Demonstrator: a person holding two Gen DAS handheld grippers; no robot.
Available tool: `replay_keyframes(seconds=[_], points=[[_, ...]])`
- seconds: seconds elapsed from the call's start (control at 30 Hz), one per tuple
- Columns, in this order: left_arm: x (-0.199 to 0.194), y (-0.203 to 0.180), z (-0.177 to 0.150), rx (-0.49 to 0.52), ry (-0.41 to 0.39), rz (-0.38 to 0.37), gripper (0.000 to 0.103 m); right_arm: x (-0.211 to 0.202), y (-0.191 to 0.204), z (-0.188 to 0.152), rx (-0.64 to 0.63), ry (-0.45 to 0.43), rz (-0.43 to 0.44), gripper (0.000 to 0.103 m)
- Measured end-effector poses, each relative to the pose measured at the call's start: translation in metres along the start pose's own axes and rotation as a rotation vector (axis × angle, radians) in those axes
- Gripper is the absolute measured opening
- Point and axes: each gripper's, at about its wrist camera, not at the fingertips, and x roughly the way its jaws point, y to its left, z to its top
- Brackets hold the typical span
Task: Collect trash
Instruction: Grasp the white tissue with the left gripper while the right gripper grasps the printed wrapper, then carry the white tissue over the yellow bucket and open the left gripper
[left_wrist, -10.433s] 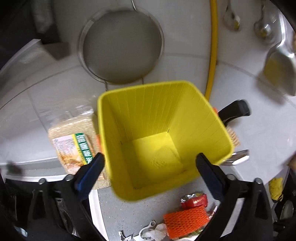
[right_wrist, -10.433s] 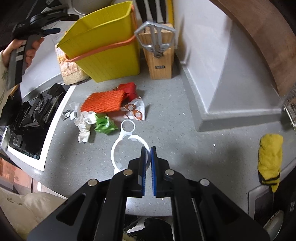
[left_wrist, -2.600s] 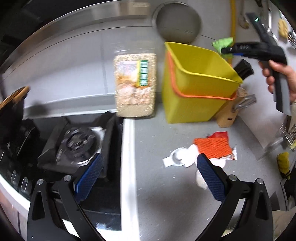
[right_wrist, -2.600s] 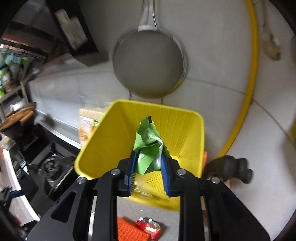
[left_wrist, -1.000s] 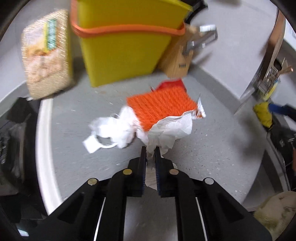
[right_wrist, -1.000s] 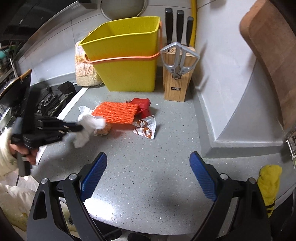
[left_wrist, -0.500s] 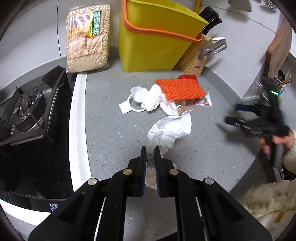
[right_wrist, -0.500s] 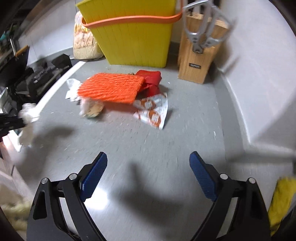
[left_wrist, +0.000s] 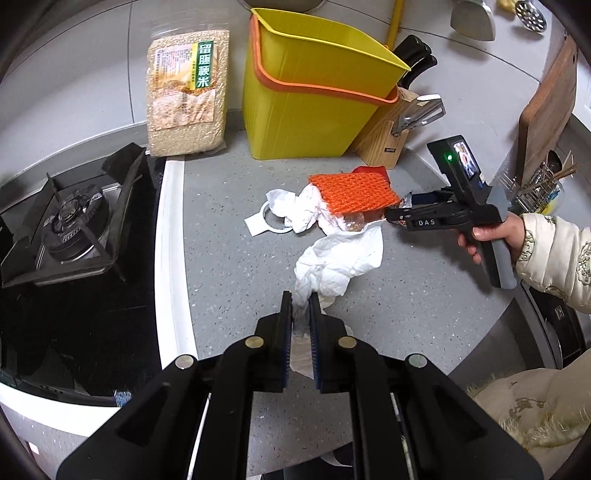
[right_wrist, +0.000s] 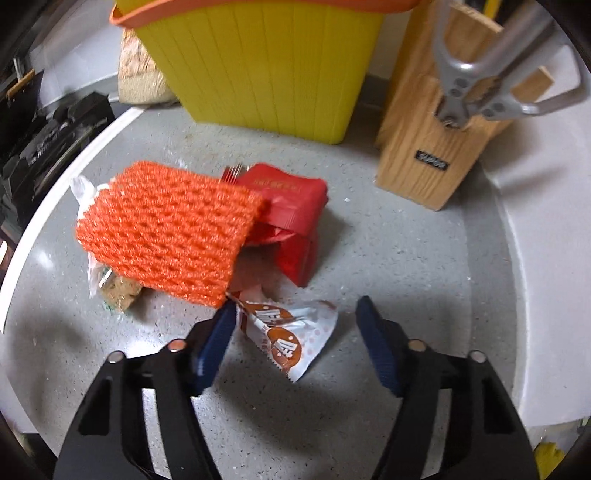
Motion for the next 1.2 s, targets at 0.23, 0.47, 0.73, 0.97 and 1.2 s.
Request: replay_keyframes(seconds=[0.23,0.47,0.73,0.97,1.2], points=[[0.004,0.003,0.0,-0.02,0.002,0.007,0.011,-0.002,0.004,-0.006,-0.002,-0.015,0.025,0.04],[0.013,-0.004,0.004,-0.014,0.003,-0.003,0.011,-0.012,0.013,-0.025,0.003,-0.019,0.023,0.011],[0.018,-0.014,0.018,0.006,-0.008,-0.011,0.01,-0.068,0.022,-0.04,0.038,-0.075,0.038,0.011],[0.008,-0.02,0.061,0.03,-0.069,0.001,0.011,-0.133,0.029,-0.041,0.053,-0.181,0.043,0.01],[-0.023,-0.033,0.129,0.08,-0.216,0.002,0.011,-0.157,0.027,-0.052,0.062,-0.237,-0.011,0.01]])
